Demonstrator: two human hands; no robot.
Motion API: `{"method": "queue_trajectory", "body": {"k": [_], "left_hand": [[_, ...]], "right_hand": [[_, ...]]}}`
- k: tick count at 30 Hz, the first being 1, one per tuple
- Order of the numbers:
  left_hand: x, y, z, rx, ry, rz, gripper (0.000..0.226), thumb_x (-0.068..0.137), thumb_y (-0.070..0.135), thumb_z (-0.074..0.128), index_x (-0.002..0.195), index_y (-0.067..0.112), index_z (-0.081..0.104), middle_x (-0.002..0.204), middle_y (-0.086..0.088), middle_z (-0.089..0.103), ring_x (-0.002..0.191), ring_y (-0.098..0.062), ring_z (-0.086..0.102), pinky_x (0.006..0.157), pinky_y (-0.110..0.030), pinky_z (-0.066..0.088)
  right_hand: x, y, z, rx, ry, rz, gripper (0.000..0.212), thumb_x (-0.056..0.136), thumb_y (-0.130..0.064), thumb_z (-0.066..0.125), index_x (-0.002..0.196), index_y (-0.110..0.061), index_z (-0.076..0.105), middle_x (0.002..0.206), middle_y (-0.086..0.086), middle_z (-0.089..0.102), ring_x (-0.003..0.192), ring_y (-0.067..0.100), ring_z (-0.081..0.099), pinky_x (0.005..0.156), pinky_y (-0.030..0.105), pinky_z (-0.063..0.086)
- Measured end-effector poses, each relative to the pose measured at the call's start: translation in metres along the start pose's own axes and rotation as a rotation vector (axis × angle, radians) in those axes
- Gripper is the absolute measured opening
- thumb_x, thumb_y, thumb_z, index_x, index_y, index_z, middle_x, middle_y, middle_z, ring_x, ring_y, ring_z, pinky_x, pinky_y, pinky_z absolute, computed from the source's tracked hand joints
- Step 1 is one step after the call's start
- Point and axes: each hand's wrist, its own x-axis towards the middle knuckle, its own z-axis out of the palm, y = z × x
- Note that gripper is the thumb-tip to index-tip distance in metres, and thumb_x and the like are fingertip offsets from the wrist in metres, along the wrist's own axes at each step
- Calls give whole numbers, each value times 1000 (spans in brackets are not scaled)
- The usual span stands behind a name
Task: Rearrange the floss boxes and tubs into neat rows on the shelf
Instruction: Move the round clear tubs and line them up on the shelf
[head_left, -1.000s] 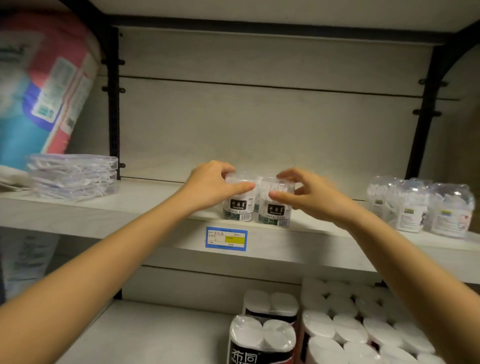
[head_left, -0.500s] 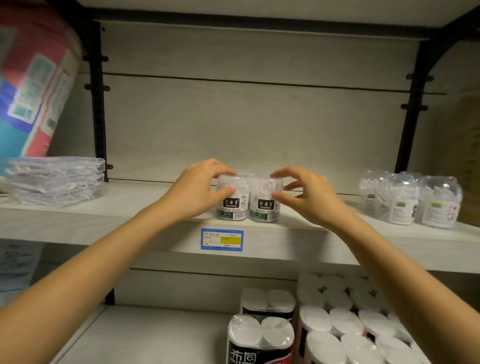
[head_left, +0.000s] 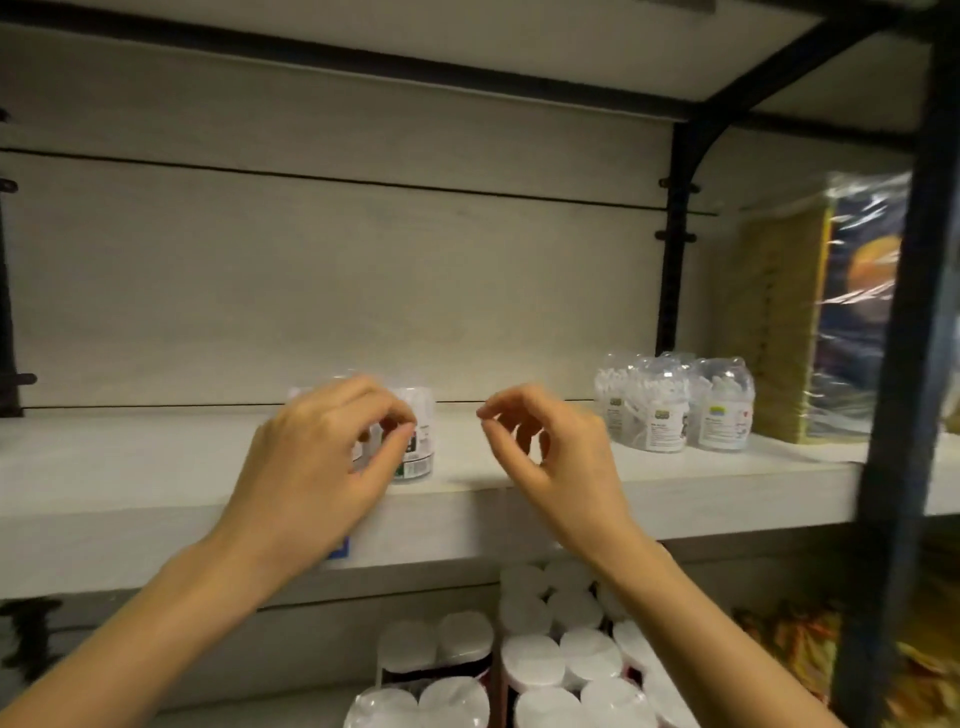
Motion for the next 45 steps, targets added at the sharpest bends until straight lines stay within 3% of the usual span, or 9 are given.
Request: {"method": "queue_trajectory", "body": {"k": [4, 8, 11, 14, 17, 20, 24, 30, 45], "left_hand": [[12, 27, 36, -40, -83, 21, 20, 81, 38, 49, 76, 27, 65, 69, 20, 55, 71, -4, 48, 59, -9, 32], [29, 50, 60, -92, -173, -16, 25, 81, 50, 42, 80, 34, 61, 74, 24, 54, 76, -1, 50, 63, -15, 34], [56, 77, 77, -184, -146, -45, 34, 76, 57, 44, 96, 35, 62, 89, 22, 58, 83, 0, 52, 71, -16, 41], [97, 107, 103, -262, -70, -105, 35, 83, 37, 63, 115, 22, 60, 109, 9, 56, 92, -9, 53, 77, -10, 40], [135, 134, 136, -262, -103, -157, 48, 82, 38, 64, 125, 19, 54, 124, 1, 53, 108, -16, 53, 92, -26, 45], [158, 146, 164, -219, -318, -246, 64, 81, 49, 60, 136, 20, 43, 137, -4, 44, 125, -21, 45, 103, -33, 37], [171, 148, 186, -182, -464, -295, 73, 80, 51, 61, 139, 17, 39, 142, -8, 42, 128, -24, 42, 103, -32, 34], [170, 140, 198, -362, -481, -379, 65, 78, 44, 68, 132, 15, 46, 130, -9, 53, 105, -20, 51, 85, -26, 40], [155, 143, 91, -580, -551, -392, 54, 58, 45, 69, 104, 18, 67, 109, -7, 70, 103, -19, 65, 83, -25, 56]], "right_hand": [[-11, 33, -36, 72, -121, 128, 7, 84, -15, 62, 87, -20, 66, 70, -9, 64, 66, 4, 57, 57, 10, 39], [-11, 69, -83, 27, -248, 207, 8, 84, -17, 63, 89, -20, 69, 81, -6, 69, 74, 6, 62, 62, 17, 47], [12, 105, -132, 6, -279, 258, 19, 87, -20, 61, 106, -20, 62, 104, -7, 63, 87, 3, 60, 69, 12, 50], [46, 140, -172, -170, -137, 238, 38, 89, -23, 57, 126, -21, 49, 129, -2, 48, 110, 9, 51, 89, 20, 45], [75, 163, -190, -400, -152, 227, 50, 90, -29, 55, 136, -17, 40, 141, 8, 41, 124, 22, 45, 102, 34, 37], [87, 176, -190, -507, -440, 344, 67, 87, -40, 56, 143, -16, 27, 149, 11, 30, 132, 29, 38, 106, 39, 33], [89, 187, -185, -593, -711, 470, 73, 84, -48, 57, 144, -18, 28, 148, 8, 36, 130, 28, 41, 100, 37, 37], [85, 192, -183, -363, -683, 594, 64, 83, -37, 63, 138, -20, 34, 136, 10, 45, 97, 21, 52, 76, 31, 54], [85, 116, -226, -279, -717, 310, 85, 52, -69, 54, 127, -30, 46, 124, -1, 57, 104, 17, 59, 94, 40, 50]]}}
